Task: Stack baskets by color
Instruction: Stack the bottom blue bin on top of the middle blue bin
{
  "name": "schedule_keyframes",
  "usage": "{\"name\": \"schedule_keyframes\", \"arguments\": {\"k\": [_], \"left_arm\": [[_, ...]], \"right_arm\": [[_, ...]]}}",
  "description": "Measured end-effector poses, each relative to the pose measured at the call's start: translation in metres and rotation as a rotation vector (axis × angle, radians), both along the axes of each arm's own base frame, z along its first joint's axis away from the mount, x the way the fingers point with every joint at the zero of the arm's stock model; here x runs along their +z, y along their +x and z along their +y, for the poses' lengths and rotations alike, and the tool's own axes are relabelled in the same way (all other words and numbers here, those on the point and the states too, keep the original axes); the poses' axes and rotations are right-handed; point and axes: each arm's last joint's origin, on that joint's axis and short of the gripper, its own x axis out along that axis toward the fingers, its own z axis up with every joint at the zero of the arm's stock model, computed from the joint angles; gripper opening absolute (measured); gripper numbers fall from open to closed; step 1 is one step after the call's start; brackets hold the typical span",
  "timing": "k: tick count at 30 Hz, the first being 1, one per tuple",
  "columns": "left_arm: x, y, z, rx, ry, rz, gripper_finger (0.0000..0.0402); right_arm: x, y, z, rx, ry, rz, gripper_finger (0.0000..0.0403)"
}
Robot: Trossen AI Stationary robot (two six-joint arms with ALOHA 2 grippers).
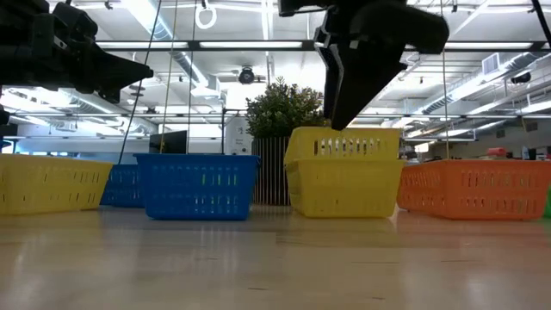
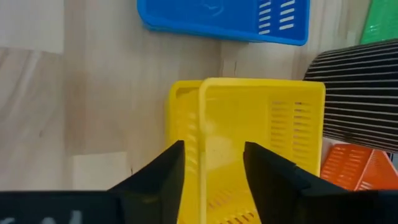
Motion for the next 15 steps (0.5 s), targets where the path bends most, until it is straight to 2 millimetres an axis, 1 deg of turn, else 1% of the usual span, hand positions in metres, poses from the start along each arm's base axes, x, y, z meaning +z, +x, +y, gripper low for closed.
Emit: {"name": "schedule_keyframes", "arguments": {"k": [4,7,9,11,13,15], "left_arm": [[0.0,0.0,0.0,0.0,0.0,0.0,0.0032],[0.0,0.0,0.0,0.0,0.0,0.0,0.0035],[0.0,0.0,0.0,0.0,0.0,0.0,0.0038],[0.0,0.0,0.0,0.0,0.0,0.0,0.004],[0.0,0.0,0.0,0.0,0.0,0.001,0.004],[0.0,0.0,0.0,0.0,0.0,-0.001,0.0039]], "right_arm": [[0.008,-0.002,0.012,0.061,0.003,-0.013,0.0188],[0.014,-0.009,0.025,0.155,0.002,-0.021,0.0177],[0.016,-0.016,0.029,0.203,0.004,-0.036,0.016],[0.02,-0.022,0.03,0.213,0.029,-0.086,0.0137],[0.026,-0.031,0.027,0.203,0.057,-0.15,0.011],[0.028,-0.036,0.027,0.181,0.115,-0.267,0.0083]]}}
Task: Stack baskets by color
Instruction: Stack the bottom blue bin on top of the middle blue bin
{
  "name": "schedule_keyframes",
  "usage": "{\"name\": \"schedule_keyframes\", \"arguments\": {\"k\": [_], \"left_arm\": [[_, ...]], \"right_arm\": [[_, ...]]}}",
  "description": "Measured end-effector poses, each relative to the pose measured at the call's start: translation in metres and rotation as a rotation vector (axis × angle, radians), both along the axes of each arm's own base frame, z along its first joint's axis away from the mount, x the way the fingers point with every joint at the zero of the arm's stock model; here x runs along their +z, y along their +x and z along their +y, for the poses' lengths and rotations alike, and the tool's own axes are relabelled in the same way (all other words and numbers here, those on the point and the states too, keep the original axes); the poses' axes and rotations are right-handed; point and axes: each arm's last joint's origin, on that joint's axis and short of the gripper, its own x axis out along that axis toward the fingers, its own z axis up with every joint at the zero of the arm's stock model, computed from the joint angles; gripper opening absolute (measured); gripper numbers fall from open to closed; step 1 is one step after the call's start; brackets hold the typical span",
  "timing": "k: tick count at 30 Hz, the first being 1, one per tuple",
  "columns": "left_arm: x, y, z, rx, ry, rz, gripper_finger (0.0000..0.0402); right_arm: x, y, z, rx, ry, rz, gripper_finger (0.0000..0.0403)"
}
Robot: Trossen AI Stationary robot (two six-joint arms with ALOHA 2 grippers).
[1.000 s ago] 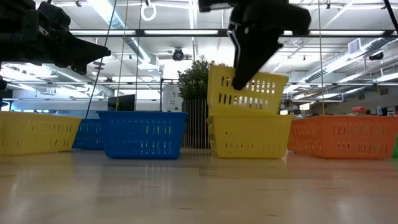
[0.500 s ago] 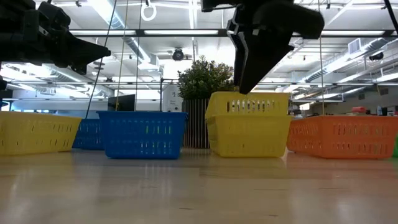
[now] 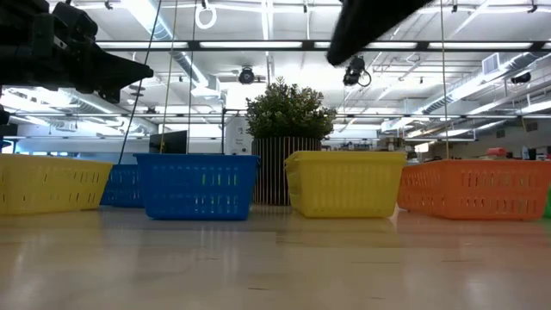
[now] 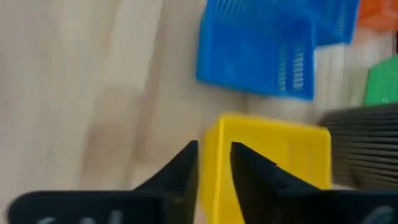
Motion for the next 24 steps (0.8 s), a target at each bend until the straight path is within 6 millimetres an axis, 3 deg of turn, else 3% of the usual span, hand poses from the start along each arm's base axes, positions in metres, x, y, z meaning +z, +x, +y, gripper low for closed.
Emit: {"name": "schedule_keyframes", "arguments": {"k": [3,7,12,17,24], "left_arm": [[0.0,0.0,0.0,0.001,0.0,0.001,0.0035],[0.0,0.0,0.0,0.0,0.0,0.002,0.0032],[0.0,0.0,0.0,0.001,0.0,0.001,0.0038],[0.0,0.0,0.0,0.0,0.0,0.001,0.0039],[0.0,0.0,0.0,0.0,0.0,0.002,0.0032]], "right_arm": [[-0.009,-0.006,0.007,0.006,0.148,-0.223,0.0047],[-0.04,-0.015,0.022,0.113,0.352,-0.527,0.0011],[-0.077,-0.034,0.036,0.185,0.504,-0.786,0.001],[-0.095,-0.052,0.059,0.203,0.456,-0.856,0.001],[-0.092,-0.076,0.085,0.315,0.41,-0.852,0.0006]]}}
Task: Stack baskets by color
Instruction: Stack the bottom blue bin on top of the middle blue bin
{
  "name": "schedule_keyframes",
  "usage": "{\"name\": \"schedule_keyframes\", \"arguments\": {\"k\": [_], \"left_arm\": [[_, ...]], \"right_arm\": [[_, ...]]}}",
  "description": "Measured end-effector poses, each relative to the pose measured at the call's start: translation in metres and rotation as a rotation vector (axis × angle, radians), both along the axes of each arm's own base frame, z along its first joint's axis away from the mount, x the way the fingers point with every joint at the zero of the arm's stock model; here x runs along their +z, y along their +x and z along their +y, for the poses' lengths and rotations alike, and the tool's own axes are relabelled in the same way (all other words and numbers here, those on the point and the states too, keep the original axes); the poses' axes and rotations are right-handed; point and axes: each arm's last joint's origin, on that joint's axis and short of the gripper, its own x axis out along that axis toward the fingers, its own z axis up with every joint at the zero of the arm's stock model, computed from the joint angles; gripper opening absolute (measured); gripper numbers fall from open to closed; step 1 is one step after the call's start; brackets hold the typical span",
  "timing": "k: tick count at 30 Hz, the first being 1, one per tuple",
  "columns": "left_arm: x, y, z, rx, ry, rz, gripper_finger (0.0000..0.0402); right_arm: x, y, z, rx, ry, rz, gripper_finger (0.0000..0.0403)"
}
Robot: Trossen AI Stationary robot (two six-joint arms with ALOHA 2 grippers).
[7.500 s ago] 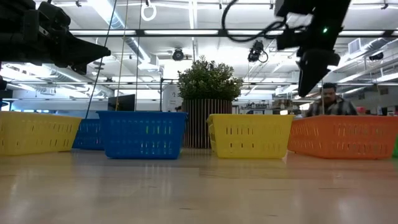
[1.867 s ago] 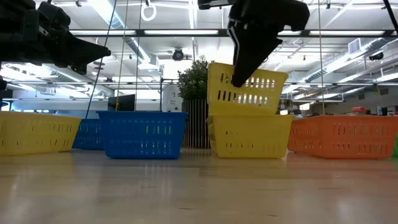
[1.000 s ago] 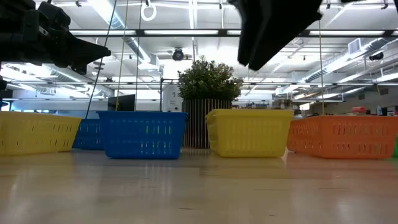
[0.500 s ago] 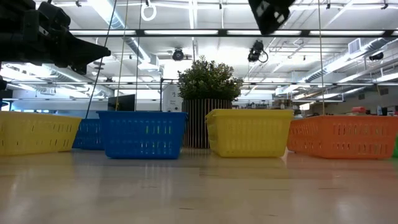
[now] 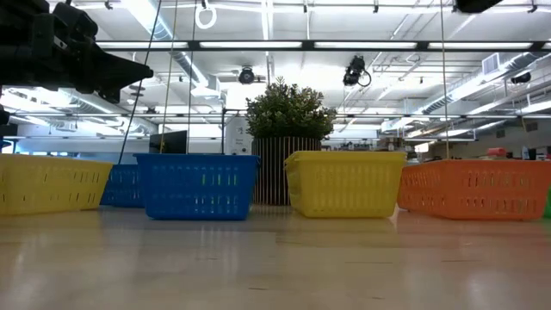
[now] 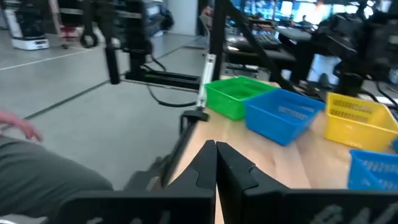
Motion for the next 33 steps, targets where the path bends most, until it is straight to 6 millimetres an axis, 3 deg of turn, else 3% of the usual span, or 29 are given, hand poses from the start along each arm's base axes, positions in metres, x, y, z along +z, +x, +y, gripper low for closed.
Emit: {"name": "schedule_keyframes", "arguments": {"k": [3,6,12,18,21,26,33], "left_arm": [[0.0,0.0,0.0,0.0,0.0,-0.002,0.0035],[0.0,0.0,0.0,0.001,0.0,-0.002,0.0039],[0.0,0.0,0.0,0.0,0.0,-0.001,0.0038],[0.0,0.0,0.0,0.0,0.0,-0.001,0.0032],[0.0,0.0,0.0,0.001,0.0,-0.001,0.0036],[0.0,0.0,0.0,0.0,0.0,-0.001,0.004],[0.0,0.0,0.0,0.0,0.0,-0.001,0.0034]], "right_arm": [[0.004,0.004,0.006,0.01,-0.031,0.022,0.0008],[0.016,0.028,0.009,0.028,-0.084,0.099,0.0009],[0.055,0.108,0.008,0.123,-0.189,0.226,0.0017],[0.066,0.187,-0.016,0.187,-0.317,0.293,0.0058],[0.063,0.219,-0.034,0.243,-0.33,0.326,0.0093],[0.039,0.26,-0.068,0.3,-0.372,0.376,0.0145],[0.007,0.292,-0.109,0.317,-0.44,0.361,0.017]]}}
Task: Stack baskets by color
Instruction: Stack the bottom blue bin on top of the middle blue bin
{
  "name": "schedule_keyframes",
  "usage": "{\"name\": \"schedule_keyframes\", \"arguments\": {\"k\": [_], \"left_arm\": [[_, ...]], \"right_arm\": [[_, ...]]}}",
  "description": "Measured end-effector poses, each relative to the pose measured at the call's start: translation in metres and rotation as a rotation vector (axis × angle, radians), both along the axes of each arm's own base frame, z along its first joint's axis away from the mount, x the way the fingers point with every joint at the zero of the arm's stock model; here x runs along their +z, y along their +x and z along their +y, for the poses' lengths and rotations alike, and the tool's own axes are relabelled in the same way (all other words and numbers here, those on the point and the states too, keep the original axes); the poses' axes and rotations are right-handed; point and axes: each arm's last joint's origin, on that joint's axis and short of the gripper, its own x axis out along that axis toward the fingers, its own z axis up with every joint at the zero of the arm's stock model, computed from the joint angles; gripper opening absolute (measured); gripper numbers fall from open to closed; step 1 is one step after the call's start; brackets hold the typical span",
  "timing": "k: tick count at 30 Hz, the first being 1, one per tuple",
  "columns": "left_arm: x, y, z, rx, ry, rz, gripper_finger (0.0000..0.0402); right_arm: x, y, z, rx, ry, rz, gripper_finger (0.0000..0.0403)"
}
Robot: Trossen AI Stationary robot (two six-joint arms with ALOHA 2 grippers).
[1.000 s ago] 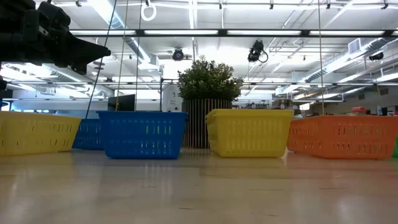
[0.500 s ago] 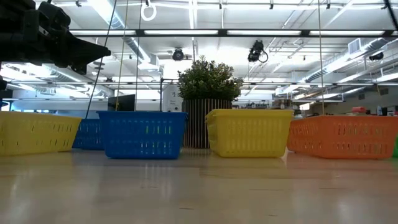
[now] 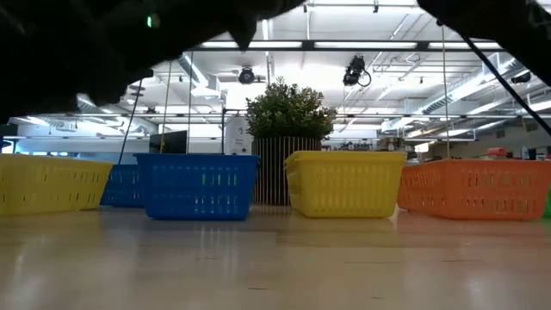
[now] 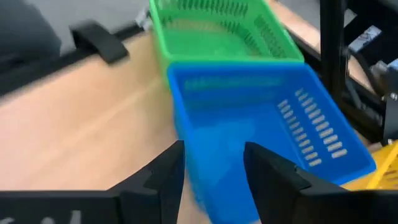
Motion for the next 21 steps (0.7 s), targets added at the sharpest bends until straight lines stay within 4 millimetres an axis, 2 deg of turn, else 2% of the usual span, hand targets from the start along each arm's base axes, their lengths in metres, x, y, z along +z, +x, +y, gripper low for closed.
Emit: {"name": "schedule_keyframes", "arguments": {"k": [4,8,14,21], "left_arm": [[0.0,0.0,0.0,0.0,0.0,0.0,0.0033],[0.0,0.0,0.0,0.0,0.0,0.0,0.0038],[0.0,0.0,0.0,0.0,0.0,-0.001,0.0038],[0.0,0.0,0.0,0.0,0.0,0.0,0.0033]], "right_arm": [[0.0,0.002,-0.012,0.076,0.054,0.019,0.0167],[0.0,0.003,-0.016,0.145,0.071,0.014,0.0156],[-0.01,0.002,-0.004,0.172,-0.012,-0.018,0.0146],[-0.01,0.001,-0.002,0.162,-0.039,-0.019,0.0127]]}}
